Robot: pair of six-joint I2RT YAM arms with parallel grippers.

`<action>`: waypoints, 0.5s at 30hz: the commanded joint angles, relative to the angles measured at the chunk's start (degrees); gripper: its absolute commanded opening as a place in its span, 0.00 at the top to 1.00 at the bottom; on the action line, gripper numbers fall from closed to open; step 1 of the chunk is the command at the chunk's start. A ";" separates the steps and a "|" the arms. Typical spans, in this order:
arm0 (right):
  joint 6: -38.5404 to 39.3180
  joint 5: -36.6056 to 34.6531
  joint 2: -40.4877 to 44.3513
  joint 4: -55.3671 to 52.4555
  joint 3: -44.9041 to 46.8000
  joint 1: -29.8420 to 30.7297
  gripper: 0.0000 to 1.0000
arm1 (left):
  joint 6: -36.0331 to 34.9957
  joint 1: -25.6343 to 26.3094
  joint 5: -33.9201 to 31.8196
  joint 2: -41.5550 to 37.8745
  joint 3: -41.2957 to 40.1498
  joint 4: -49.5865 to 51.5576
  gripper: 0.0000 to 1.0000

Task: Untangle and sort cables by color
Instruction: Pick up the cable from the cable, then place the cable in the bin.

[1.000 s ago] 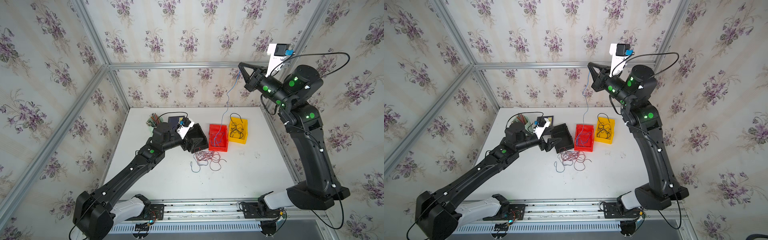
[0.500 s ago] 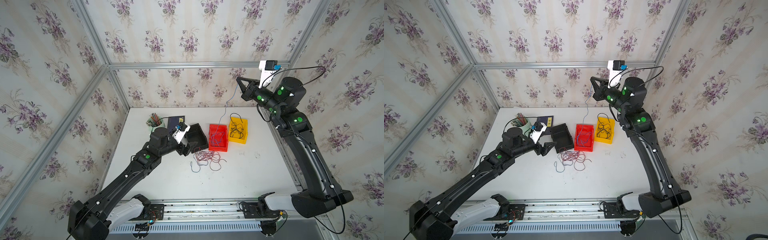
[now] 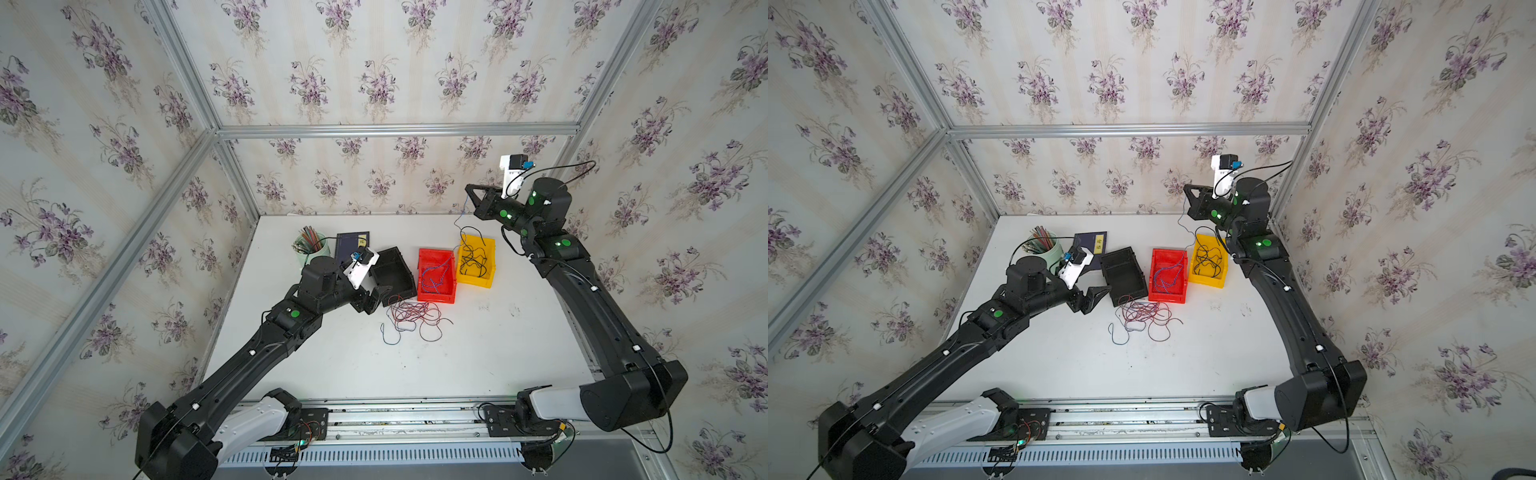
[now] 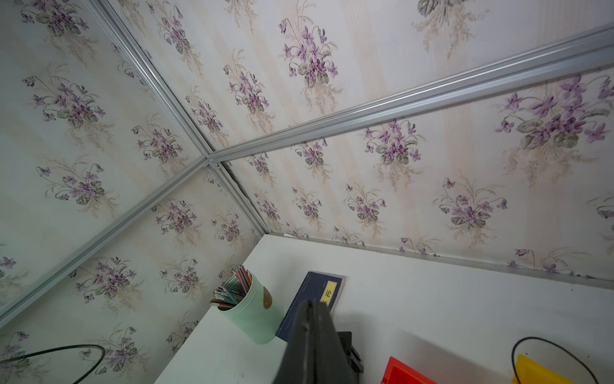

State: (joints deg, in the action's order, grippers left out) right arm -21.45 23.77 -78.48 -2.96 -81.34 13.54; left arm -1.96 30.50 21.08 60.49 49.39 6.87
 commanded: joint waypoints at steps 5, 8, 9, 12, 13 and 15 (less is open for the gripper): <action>-12.91 4.81 0.15 13.47 8.02 3.08 1.00 | 0.00 -0.08 -2.09 -0.15 -1.02 -1.28 0.10; -17.68 5.17 -0.26 18.87 12.01 5.64 1.00 | 0.56 -0.09 -1.90 0.20 -1.29 -2.32 0.09; -19.48 5.46 -0.48 20.76 13.39 6.21 1.00 | 0.69 -0.09 -1.83 0.33 -1.24 -2.49 0.10; -25.16 6.52 -1.36 27.49 17.73 7.18 1.00 | 0.99 -0.09 -1.67 0.59 -1.34 -2.74 0.10; -26.82 6.65 -1.63 29.58 19.18 7.29 1.00 | 1.10 -0.09 -1.58 0.51 -1.39 -2.75 0.10; -29.48 6.84 -1.98 33.01 21.88 7.32 1.00 | 1.18 -0.09 -1.65 0.35 -1.58 -2.72 0.09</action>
State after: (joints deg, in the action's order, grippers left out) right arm -44.12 29.39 -80.18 20.34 -61.67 20.67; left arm -1.30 30.41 19.53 60.95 47.90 6.11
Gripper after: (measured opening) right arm 0.059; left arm 0.904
